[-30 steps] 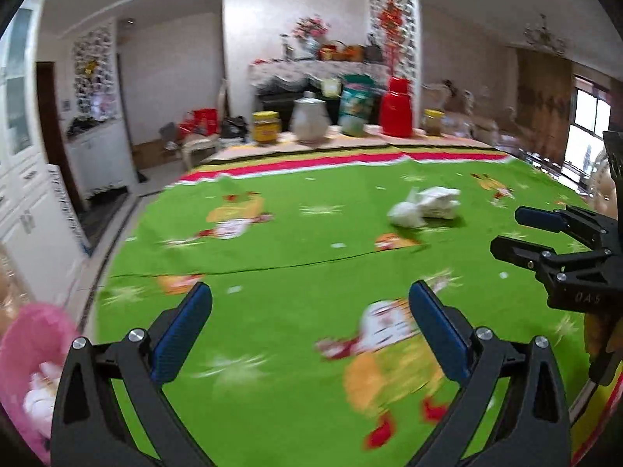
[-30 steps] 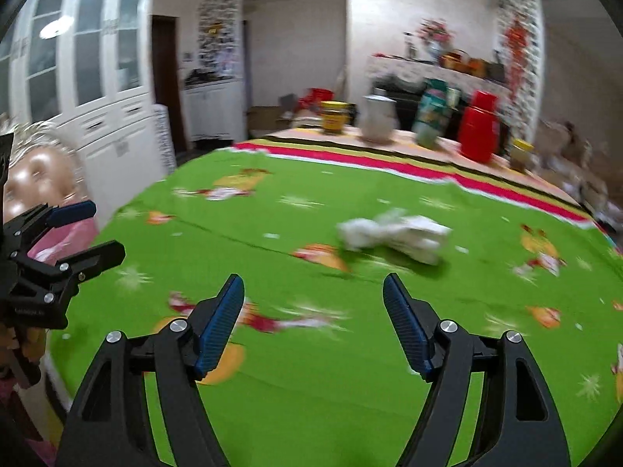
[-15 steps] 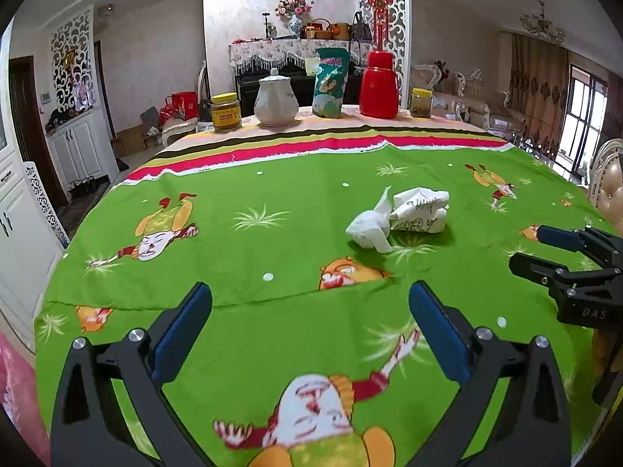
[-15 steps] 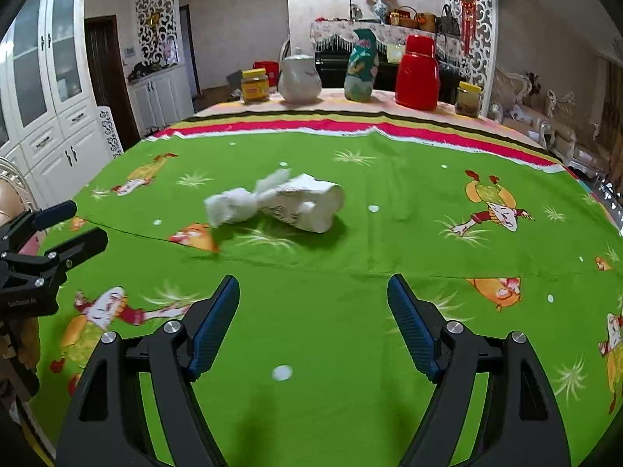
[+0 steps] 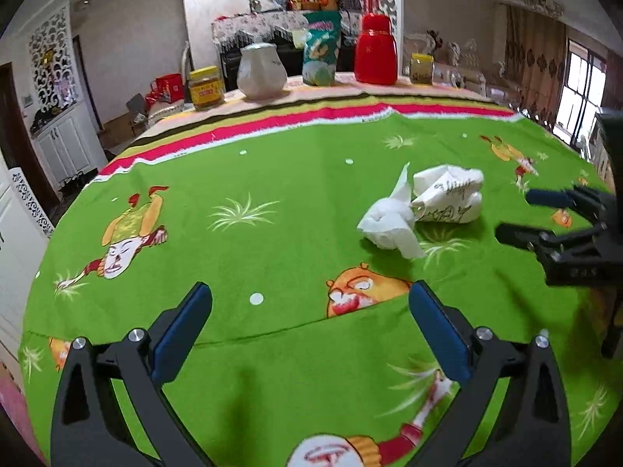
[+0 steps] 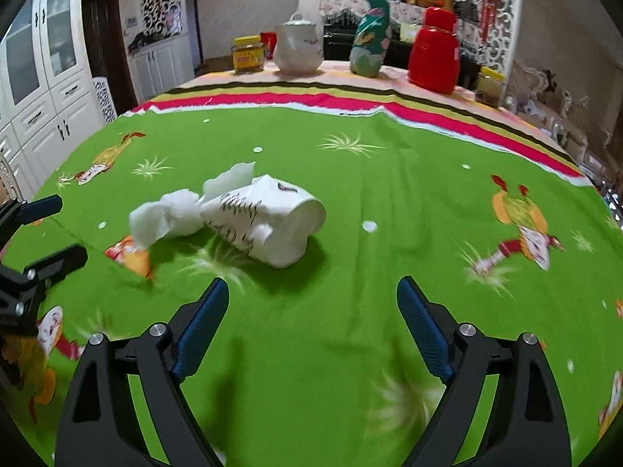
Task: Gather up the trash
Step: 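Grasp the white paper cup with the right tool while the left tool grasps a white tissue, then carry the paper cup and tissue to the wastebasket with both tools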
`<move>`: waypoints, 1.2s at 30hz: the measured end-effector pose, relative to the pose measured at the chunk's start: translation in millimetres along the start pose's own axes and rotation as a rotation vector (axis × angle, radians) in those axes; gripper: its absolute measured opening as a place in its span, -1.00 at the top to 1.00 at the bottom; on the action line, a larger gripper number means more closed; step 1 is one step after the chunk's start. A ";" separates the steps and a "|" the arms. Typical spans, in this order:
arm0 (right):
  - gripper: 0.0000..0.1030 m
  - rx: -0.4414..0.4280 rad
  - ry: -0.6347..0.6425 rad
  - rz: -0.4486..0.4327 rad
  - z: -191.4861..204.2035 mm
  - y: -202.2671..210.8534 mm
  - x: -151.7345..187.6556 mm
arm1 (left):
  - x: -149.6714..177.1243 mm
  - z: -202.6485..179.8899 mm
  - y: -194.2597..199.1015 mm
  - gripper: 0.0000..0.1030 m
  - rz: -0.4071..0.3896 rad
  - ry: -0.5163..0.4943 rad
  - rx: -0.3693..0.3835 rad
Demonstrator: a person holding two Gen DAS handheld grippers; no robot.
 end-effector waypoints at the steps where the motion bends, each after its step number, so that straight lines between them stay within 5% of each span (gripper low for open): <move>1: -0.64 -0.005 0.004 0.006 0.5 -5.1 -3.0 | -0.2 0.3 -5.0 -0.91 0.013 -0.010 0.009; 9: -0.63 -0.080 0.058 0.041 15.7 -42.7 -33.8 | -4.3 -10.5 -25.5 -0.90 0.058 -0.064 0.091; 13: -0.02 -0.140 0.078 0.017 21.0 -39.0 -35.4 | -7.4 -19.4 -30.6 -0.90 0.060 -0.077 0.117; 20: 0.00 -0.112 0.038 -0.048 -0.2 -5.7 -23.7 | -26.7 -37.8 -47.0 -0.84 0.054 -0.060 0.135; 24: 0.00 -0.094 -0.001 -0.058 -16.5 13.3 -10.3 | -37.4 -55.0 -66.2 -0.49 0.090 -0.074 0.149; 26: 0.00 -0.085 -0.014 -0.056 -21.4 21.1 -2.2 | -38.8 -64.5 -73.6 -0.18 0.111 -0.087 0.161; 27: 0.00 -0.082 -0.021 -0.054 -22.8 23.8 1.1 | -37.4 -69.2 -76.7 0.24 0.129 -0.093 0.170; 28: 0.00 -0.079 -0.034 -0.054 -25.0 28.0 5.8 | -35.6 -71.7 -77.2 0.37 0.136 -0.094 0.173; 36: 0.00 -0.076 -0.050 -0.041 -15.7 46.1 35.4 | -17.3 -71.3 -22.0 0.44 0.026 -0.099 0.152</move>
Point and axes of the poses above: each gripper's, at about its wrist camera, not at the fingertips, and y roughly against the way its jaws point, z to its left, x to its underside, the point moved 6 cm from there along -y, roughly the way its jaws point
